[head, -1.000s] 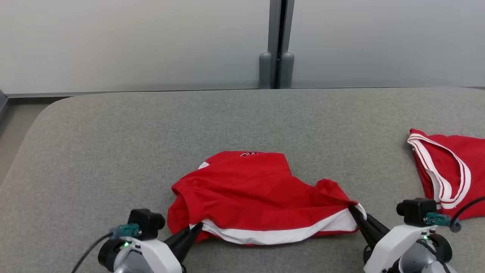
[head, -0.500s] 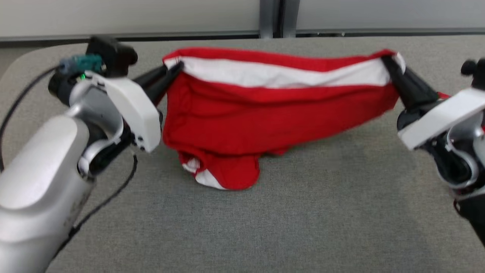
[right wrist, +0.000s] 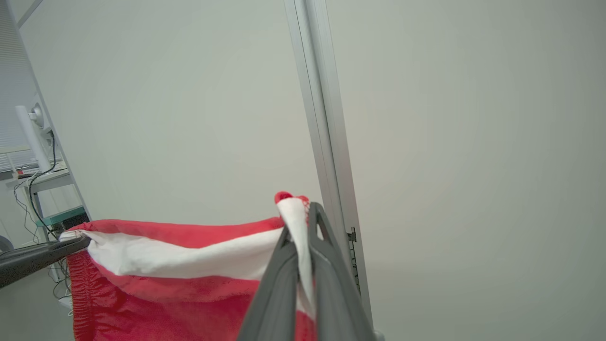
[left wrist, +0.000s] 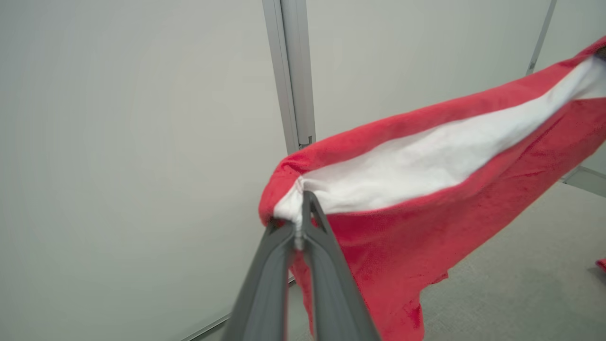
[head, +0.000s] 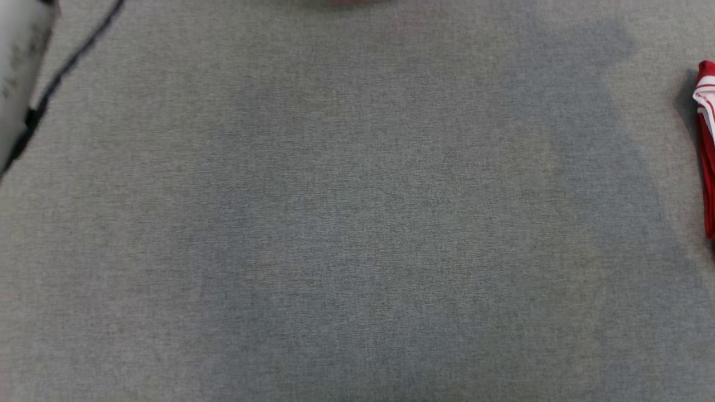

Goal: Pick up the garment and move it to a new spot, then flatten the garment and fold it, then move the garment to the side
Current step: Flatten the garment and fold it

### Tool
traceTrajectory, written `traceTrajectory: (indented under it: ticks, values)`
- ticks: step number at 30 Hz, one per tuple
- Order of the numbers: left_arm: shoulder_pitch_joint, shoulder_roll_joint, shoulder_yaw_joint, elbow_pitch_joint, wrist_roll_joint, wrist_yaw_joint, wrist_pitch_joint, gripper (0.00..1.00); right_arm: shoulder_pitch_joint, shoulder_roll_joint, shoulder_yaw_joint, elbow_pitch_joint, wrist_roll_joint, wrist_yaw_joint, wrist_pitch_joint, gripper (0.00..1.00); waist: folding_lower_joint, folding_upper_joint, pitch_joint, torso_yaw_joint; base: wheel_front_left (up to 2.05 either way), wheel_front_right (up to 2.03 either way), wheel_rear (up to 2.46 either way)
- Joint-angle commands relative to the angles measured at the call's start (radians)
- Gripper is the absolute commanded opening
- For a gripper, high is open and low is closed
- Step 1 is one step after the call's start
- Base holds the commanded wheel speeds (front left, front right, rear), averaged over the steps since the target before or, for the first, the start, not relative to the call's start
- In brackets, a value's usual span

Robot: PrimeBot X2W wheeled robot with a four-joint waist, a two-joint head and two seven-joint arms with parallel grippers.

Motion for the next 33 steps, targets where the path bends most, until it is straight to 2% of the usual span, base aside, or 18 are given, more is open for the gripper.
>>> traceTrajectory:
  ticks: [1,5,8,16,17,22,26,33]
  values:
    - [-0.056,-0.008,0.007,0.029,-0.024,-0.001,-0.044,0.00,-0.058,-0.014,0.009,0.026,-0.002,0.000,-0.040,0.00,0.0000,0.0000,0.019,-0.018,0.00,0.00,0.00]
    - [-0.106,-0.008,-0.051,0.082,-0.062,-0.001,-0.092,0.00,-0.140,-0.020,0.036,0.093,-0.011,0.000,-0.088,0.00,0.0000,0.0000,0.022,-0.024,0.00,0.00,0.00]
    - [-0.081,-0.011,-0.119,0.070,-0.125,-0.001,-0.124,0.00,-0.131,-0.023,0.084,0.122,-0.009,0.000,-0.099,0.00,0.0000,0.0000,0.024,-0.023,0.00,0.00,0.00]
    - [0.096,0.069,-0.379,-0.017,-0.298,-0.001,-0.154,0.00,0.065,-0.058,0.273,0.107,0.079,0.000,-0.099,0.00,0.0000,0.0000,-0.019,-0.021,0.00,0.00,0.00]
    - [0.096,0.069,-0.379,-0.017,-0.298,-0.001,-0.154,0.00,0.065,-0.058,0.273,0.107,0.079,0.000,-0.099,0.00,0.0000,0.0000,-0.019,-0.021,0.00,0.00,0.00]
    - [0.214,0.140,-0.502,-0.121,-0.417,-0.001,-0.171,0.00,0.211,-0.113,0.377,0.021,0.177,0.000,-0.080,0.00,0.0000,0.0000,-0.089,-0.024,0.00,0.00,0.00]
    - [0.324,0.198,-0.558,-0.212,-0.510,-0.001,-0.133,0.00,0.311,-0.183,0.441,-0.038,0.245,0.000,-0.044,0.00,0.0000,0.0000,-0.168,-0.028,0.00,0.00,0.00]
    - [0.498,0.308,-0.588,-0.375,-0.652,-0.001,0.012,0.00,0.471,-0.279,0.515,-0.121,0.370,0.000,0.042,0.00,0.0000,0.0000,-0.309,-0.042,0.00,0.00,0.00]
